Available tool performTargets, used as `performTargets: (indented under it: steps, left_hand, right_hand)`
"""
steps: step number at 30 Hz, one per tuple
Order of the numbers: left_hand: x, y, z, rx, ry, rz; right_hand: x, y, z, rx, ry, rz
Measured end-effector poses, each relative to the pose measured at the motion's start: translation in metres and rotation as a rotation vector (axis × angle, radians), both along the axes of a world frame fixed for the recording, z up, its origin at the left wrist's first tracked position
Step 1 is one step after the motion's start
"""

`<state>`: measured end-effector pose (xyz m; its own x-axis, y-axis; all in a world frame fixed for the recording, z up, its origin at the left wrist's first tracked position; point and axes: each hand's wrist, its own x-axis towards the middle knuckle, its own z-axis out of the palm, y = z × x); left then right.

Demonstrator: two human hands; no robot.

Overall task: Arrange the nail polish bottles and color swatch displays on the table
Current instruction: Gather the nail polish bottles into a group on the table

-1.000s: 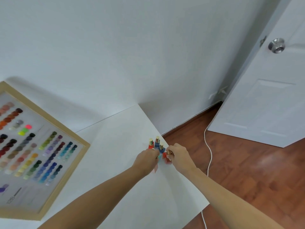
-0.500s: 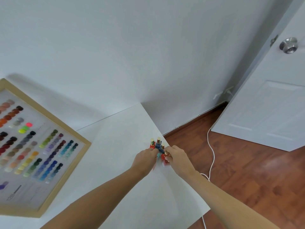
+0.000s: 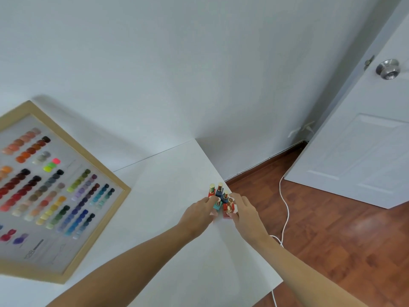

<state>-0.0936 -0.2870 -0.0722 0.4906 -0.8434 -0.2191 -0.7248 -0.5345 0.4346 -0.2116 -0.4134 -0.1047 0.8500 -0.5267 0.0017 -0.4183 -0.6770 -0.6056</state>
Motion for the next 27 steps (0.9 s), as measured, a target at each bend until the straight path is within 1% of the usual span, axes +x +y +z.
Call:
performTargets:
  steps: [4,6,10,13,17,19,23,27]
  left_hand:
    - [0.014,0.026,0.015,-0.036,0.032,0.016]
    - [0.025,0.047,0.024,-0.053,0.025,0.020]
    - [0.051,0.096,0.040,-0.059,0.077,0.056]
    - [0.070,0.138,0.049,-0.032,0.130,0.097]
    - [0.091,0.193,0.057,0.032,0.145,0.165]
    - [0.096,0.218,0.059,0.093,0.163,0.182]
    - [0.094,0.257,0.055,0.246,0.231,0.153]
    - [0.087,0.276,0.046,0.318,0.250,0.105]
  right_hand:
    - [-0.005,0.013,0.009,-0.103,-0.015,-0.035]
    - [-0.005,0.023,0.015,-0.114,-0.062,-0.033]
    - [0.004,0.051,0.025,-0.102,-0.161,0.027]
    - [0.015,0.078,0.026,-0.098,-0.159,0.112]
    - [0.030,0.115,0.024,-0.053,-0.109,0.263]
    - [0.037,0.134,0.022,-0.032,-0.068,0.326]
    - [0.046,0.171,0.015,0.023,-0.034,0.454]
    - [0.057,0.206,0.008,0.083,0.021,0.510]
